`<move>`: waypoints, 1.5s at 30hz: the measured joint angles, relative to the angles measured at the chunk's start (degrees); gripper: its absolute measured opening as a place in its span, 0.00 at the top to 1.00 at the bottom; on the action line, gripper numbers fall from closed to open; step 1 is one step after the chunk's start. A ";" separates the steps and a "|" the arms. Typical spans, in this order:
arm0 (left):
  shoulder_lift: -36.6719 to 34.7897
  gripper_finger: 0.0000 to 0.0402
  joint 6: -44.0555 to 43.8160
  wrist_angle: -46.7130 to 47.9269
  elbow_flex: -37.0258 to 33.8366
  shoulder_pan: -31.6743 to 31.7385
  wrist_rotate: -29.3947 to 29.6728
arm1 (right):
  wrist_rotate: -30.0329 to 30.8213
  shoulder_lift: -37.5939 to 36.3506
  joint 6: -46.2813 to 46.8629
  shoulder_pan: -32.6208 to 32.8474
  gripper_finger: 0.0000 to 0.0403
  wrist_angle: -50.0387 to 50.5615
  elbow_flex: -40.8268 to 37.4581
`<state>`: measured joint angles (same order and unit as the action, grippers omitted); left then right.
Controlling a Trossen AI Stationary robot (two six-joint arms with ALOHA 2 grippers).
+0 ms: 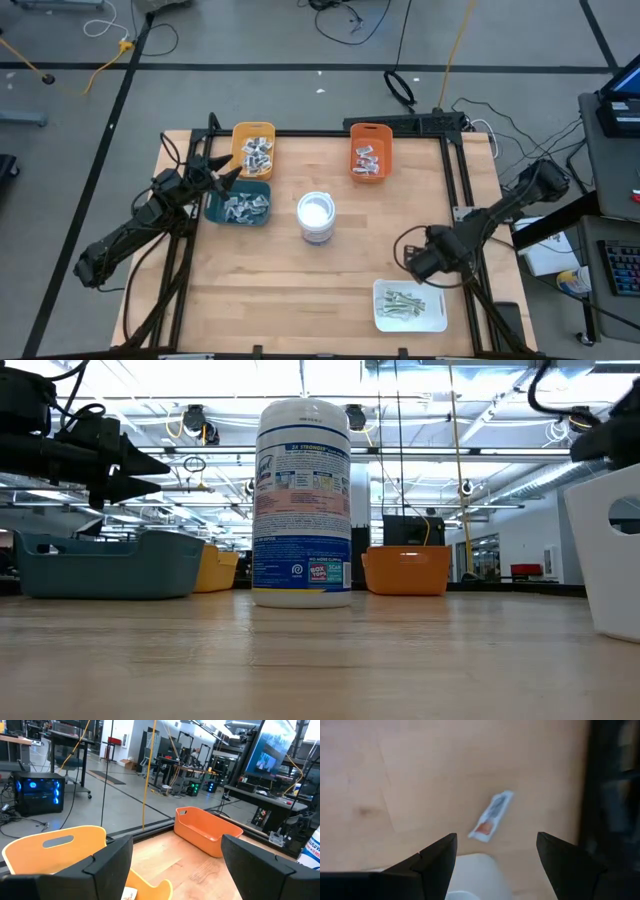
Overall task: Pick & Place First Aid Supplies
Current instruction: Put the orange pad into the orange bin
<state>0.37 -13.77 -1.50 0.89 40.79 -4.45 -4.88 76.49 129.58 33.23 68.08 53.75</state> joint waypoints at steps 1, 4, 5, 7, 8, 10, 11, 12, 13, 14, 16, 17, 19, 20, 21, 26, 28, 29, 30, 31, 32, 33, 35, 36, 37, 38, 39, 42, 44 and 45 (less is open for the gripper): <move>0.00 0.24 0.03 0.00 0.00 0.00 0.00 | -0.08 0.02 0.00 0.24 0.34 -2.61 -1.36; 0.00 0.24 0.01 0.00 0.00 0.01 0.00 | -0.61 0.02 0.06 0.67 0.34 -9.67 -5.63; -0.01 0.24 0.03 0.00 0.00 -0.01 0.00 | -1.19 0.02 0.11 0.68 0.34 -11.60 -7.12; -0.01 0.24 0.01 0.00 0.00 0.01 0.00 | -1.33 0.04 0.11 0.70 0.34 -14.68 -9.72; -0.01 0.24 0.01 0.00 0.00 -0.01 0.00 | -1.18 0.02 0.11 0.68 0.34 -15.66 -10.82; -0.01 0.24 0.02 0.00 0.00 0.01 0.00 | -1.11 0.02 0.01 0.64 0.34 -17.07 -12.81; 0.00 0.24 0.02 0.00 0.00 0.00 0.00 | -1.15 0.02 -0.02 0.64 0.34 -17.55 -13.63; 0.01 0.24 0.01 0.00 0.00 -0.01 0.00 | -1.16 0.02 -0.04 0.64 0.34 -18.16 -14.39; -0.01 0.24 -0.01 0.00 0.00 -0.01 0.00 | -1.14 0.02 -0.31 0.64 0.34 -18.94 -15.19; 0.01 0.24 -0.03 0.00 0.00 -0.01 0.00 | -1.16 0.02 -1.05 0.64 0.34 -19.87 -15.89; -0.01 0.24 -0.03 0.00 0.00 0.00 0.00 | -1.18 -0.15 -2.72 0.64 0.37 -22.34 -16.83; 0.01 0.24 -0.03 0.00 0.00 0.01 0.00 | -1.02 -0.17 -3.00 0.64 0.39 -23.32 -17.18; 0.01 0.24 0.00 -0.01 -0.01 0.01 0.00 | -0.84 -0.15 -3.02 0.62 0.46 -24.54 -17.60; 0.01 0.24 -0.01 0.00 -0.01 0.01 0.00 | -0.78 -0.15 -3.03 0.59 0.51 -24.96 -17.70; 0.00 0.24 0.01 0.00 0.00 0.00 0.00 | -0.67 -0.15 -3.03 0.59 0.56 -25.27 -17.72; 0.01 0.24 0.01 0.00 0.00 0.01 0.00 | -0.14 -0.11 -3.77 0.57 0.86 -26.43 -17.73; 0.01 0.24 0.01 0.00 0.00 -0.01 0.00 | 0.40 -0.11 -6.39 0.57 0.96 -26.98 -17.65; -0.01 0.24 0.02 0.00 0.00 0.00 0.00 | 0.54 -0.11 -7.85 0.27 0.97 -26.89 -17.44; 0.01 0.24 0.00 0.00 0.00 0.01 0.00 | 0.28 0.00 -9.30 -0.27 0.97 -26.49 -17.08; 0.00 0.24 -0.01 0.00 0.00 0.00 0.00 | -0.03 0.06 -11.43 -1.03 0.97 -25.91 -16.74; 0.01 0.24 -0.03 0.00 0.00 -0.01 0.00 | -0.37 0.10 -14.35 -1.95 0.97 -25.06 -16.37; -0.01 0.24 -0.03 0.00 0.00 0.01 0.00 | -0.54 0.14 -18.23 -2.87 0.98 -24.18 -15.79; -0.01 0.24 -0.01 0.00 0.00 0.00 0.00 | -1.23 0.14 -26.22 -5.21 0.99 -22.49 -14.02; -0.01 0.24 0.01 -0.01 0.00 0.00 -0.01 | -1.26 0.11 -30.47 -6.34 0.99 -21.90 -13.20; 0.01 0.24 -0.01 0.02 -0.01 0.00 0.00 | -1.20 0.11 -34.44 -7.54 0.99 -21.27 -12.35; 0.01 0.24 -0.01 0.00 0.00 0.01 0.00 | -1.36 0.11 -38.18 -8.77 0.99 -20.66 -11.62; 0.01 0.24 -0.01 -0.02 0.00 0.00 0.00 | -1.40 0.11 -42.60 -9.86 0.99 -20.33 -10.80; -0.01 0.24 0.01 -0.02 0.00 0.01 0.00 | -1.21 0.08 -55.52 -12.89 1.00 -19.33 -7.87; -0.01 0.24 0.01 0.02 0.00 -0.01 0.00 | -1.20 0.07 -63.92 -14.81 1.00 -19.05 -6.32; 0.01 0.24 0.01 -0.01 0.00 -0.01 0.00 | -1.24 0.07 -68.15 -15.82 1.00 -18.57 -5.54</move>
<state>0.38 -13.76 -1.51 0.89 40.78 -4.45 -6.12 76.55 61.43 17.41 49.51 48.21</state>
